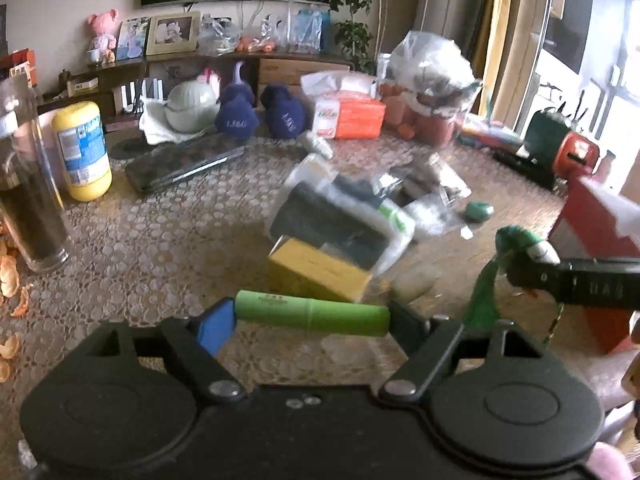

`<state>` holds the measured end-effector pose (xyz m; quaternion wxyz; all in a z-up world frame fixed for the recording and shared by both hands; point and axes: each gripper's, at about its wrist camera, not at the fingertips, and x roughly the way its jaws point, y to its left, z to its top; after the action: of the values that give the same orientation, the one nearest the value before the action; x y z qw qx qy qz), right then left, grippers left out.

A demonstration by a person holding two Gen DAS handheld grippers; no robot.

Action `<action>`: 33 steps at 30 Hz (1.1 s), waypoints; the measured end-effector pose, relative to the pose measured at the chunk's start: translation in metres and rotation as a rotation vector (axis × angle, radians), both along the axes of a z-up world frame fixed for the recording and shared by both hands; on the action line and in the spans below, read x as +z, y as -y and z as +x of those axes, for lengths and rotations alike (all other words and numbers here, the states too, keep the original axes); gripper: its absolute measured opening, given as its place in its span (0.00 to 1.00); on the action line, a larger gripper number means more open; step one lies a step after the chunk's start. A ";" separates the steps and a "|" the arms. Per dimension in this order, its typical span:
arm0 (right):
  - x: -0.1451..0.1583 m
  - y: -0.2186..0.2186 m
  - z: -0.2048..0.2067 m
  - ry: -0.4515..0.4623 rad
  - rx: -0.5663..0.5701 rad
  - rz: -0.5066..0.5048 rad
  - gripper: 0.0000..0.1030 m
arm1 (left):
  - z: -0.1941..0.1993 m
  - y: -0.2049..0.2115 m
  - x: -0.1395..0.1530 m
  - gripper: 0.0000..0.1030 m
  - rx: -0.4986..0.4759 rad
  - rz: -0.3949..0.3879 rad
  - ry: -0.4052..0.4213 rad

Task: Organize objects
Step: 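Carry the green tube and plush doll with both tools over the red shoebox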

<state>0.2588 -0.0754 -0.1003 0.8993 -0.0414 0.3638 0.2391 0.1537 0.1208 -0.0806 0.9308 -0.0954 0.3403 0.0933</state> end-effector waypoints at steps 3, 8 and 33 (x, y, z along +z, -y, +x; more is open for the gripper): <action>0.020 0.011 -0.012 0.019 0.013 0.005 0.55 | -0.005 0.009 0.019 0.78 -0.018 0.009 0.010; 0.056 0.036 -0.030 0.046 0.033 0.018 0.55 | -0.011 0.026 0.048 0.78 -0.067 -0.004 0.015; 0.153 0.206 -0.019 0.045 -0.147 -0.032 0.55 | 0.053 0.191 0.142 0.78 -0.453 0.013 -0.005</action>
<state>0.2394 -0.2814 0.0531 0.9216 -0.0341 0.3495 0.1656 0.2066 -0.0698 0.0618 0.9278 -0.0105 0.3546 -0.1156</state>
